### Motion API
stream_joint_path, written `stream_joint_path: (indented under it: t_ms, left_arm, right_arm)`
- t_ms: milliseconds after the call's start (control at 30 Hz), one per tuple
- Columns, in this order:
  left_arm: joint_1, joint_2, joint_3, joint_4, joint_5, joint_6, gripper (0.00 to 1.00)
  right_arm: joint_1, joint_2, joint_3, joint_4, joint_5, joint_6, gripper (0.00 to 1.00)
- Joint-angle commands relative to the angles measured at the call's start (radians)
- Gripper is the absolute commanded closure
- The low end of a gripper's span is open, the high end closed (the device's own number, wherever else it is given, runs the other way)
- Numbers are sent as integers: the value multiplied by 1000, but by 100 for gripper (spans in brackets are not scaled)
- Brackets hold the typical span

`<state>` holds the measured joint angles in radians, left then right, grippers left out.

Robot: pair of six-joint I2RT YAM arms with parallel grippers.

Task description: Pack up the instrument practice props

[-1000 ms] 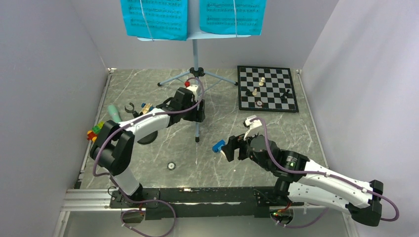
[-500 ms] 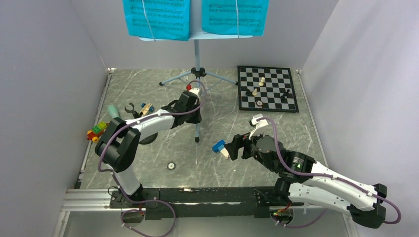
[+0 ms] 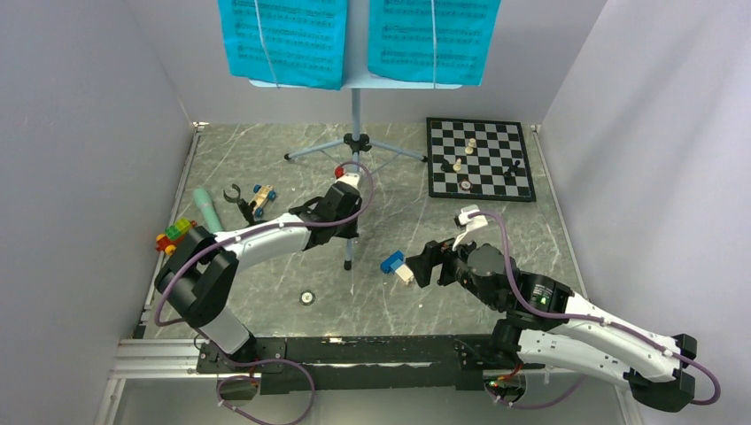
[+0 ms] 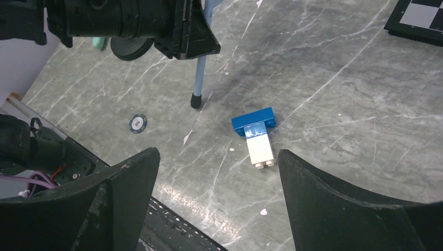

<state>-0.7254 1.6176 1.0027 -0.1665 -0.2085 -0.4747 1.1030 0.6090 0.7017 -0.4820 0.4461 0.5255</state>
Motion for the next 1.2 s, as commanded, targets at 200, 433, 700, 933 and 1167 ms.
stream_joint_path:
  t_ms: [200, 433, 700, 933, 1167]
  left_arm:
    - [-20, -141, -64, -67, -81, -9, 100]
    - [-77, -194, -121, -78, -60, -118, 100]
    - [-199, -226, -139, -120, -102, -236, 100]
    - [-281, -232, -143, -193, -169, -324, 100]
    - [-321, -302, -175, -234, -211, -378, 100]
  right_arm:
    - [1, -9, 24, -5, 26, -5, 12]
    - [1, -4, 27, -3, 28, -14, 12]
    - [1, 0, 16, 5, 12, -2, 12]
    - [0, -24, -3, -3, 7, 22, 12]
    - [1, -29, -13, -2, 1, 31, 12]
